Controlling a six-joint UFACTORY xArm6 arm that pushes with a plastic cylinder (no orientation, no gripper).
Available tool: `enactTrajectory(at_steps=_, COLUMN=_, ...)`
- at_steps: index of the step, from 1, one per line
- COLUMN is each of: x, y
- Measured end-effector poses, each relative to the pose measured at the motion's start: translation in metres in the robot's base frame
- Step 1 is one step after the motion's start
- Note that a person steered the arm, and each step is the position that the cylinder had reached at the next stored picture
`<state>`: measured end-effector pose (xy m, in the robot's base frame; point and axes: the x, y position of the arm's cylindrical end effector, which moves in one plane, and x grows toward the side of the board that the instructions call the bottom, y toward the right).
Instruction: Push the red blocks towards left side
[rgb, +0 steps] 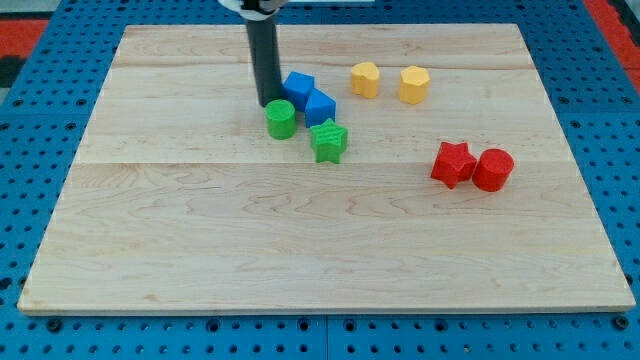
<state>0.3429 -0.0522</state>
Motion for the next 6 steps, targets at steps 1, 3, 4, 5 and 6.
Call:
enactTrajectory(at_steps=1, x=-0.006, y=0.004)
enactTrajectory(at_steps=3, x=-0.071, y=-0.023)
enactTrajectory(at_steps=4, x=-0.086, y=0.045)
enactTrajectory(at_steps=5, x=-0.086, y=0.155)
enactTrajectory(at_steps=6, x=-0.028, y=0.258)
